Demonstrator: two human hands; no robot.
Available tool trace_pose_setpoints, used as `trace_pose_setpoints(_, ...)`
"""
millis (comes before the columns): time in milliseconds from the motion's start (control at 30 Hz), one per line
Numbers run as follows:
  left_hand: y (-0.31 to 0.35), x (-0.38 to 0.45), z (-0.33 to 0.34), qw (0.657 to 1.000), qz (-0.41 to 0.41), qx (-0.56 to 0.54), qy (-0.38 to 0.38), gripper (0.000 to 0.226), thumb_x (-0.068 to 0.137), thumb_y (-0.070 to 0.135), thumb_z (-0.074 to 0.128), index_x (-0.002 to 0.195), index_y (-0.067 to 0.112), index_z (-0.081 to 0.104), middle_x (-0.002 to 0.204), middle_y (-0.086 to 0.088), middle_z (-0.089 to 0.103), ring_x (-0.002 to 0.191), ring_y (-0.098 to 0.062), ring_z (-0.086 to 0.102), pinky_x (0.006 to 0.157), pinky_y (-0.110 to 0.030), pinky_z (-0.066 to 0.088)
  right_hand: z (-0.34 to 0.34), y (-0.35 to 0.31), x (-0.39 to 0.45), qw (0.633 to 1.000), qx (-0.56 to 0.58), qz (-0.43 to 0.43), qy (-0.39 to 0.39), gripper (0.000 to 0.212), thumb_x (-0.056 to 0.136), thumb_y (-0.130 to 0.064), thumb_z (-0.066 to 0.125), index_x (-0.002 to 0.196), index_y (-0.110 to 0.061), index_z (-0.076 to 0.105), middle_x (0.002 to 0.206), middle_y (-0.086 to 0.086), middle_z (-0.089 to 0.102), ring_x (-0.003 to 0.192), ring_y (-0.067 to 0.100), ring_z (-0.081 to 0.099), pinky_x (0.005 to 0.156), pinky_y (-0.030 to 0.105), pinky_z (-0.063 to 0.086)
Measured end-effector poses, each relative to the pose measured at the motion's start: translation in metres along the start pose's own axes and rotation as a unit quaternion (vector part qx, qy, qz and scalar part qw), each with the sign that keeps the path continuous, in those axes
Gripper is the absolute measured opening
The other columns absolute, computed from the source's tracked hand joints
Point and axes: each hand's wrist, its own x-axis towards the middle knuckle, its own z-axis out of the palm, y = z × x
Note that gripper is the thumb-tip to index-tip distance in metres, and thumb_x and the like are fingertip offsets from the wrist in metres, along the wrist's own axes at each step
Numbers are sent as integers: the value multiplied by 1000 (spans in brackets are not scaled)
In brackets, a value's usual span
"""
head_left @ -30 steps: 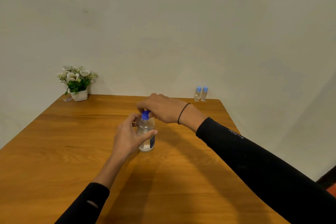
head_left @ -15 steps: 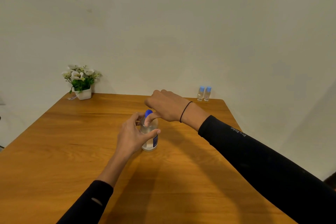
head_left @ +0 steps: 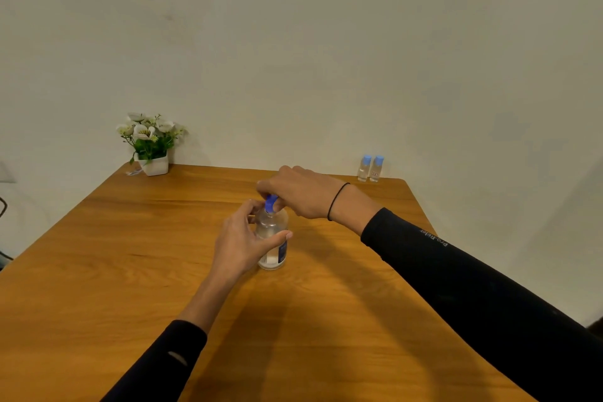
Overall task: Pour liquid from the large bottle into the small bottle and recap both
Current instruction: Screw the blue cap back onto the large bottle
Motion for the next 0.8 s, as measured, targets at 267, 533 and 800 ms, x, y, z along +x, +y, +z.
trace_pose_setpoints(267, -1, 0, 1, 1000, -1, -1, 4, 70, 66, 58, 95, 121, 30, 62, 118, 12, 71, 111, -16, 68, 88, -48, 64, -2, 4, -3, 1000, 31, -5, 6, 18, 101, -16, 66, 116, -19, 56, 105, 7, 66, 67, 9, 55, 59, 24, 40)
trace_pose_setpoints(533, 1, -2, 1, 1000, 1, -7, 6, 68, 68, 54, 96, 122, 29, 63, 117, 11, 71, 111, -16, 67, 87, -46, 64, 7, 7, 3, 999, 11, 38, 27, 30, 100, -46, 65, 108, -19, 56, 84, 1, 53, 67, 17, 51, 56, 31, 40)
trace_pose_setpoints(800, 0, -3, -1, 1000, 3, -15, 8, 61, 69, 53, 95, 117, 30, 66, 112, 13, 72, 108, -13, 68, 83, -47, 64, 9, 5, 3, 996, -54, 53, 45, 48, 100, -66, 49, 103, -18, 51, 84, -1, 50, 70, 22, 50, 56, 30, 35)
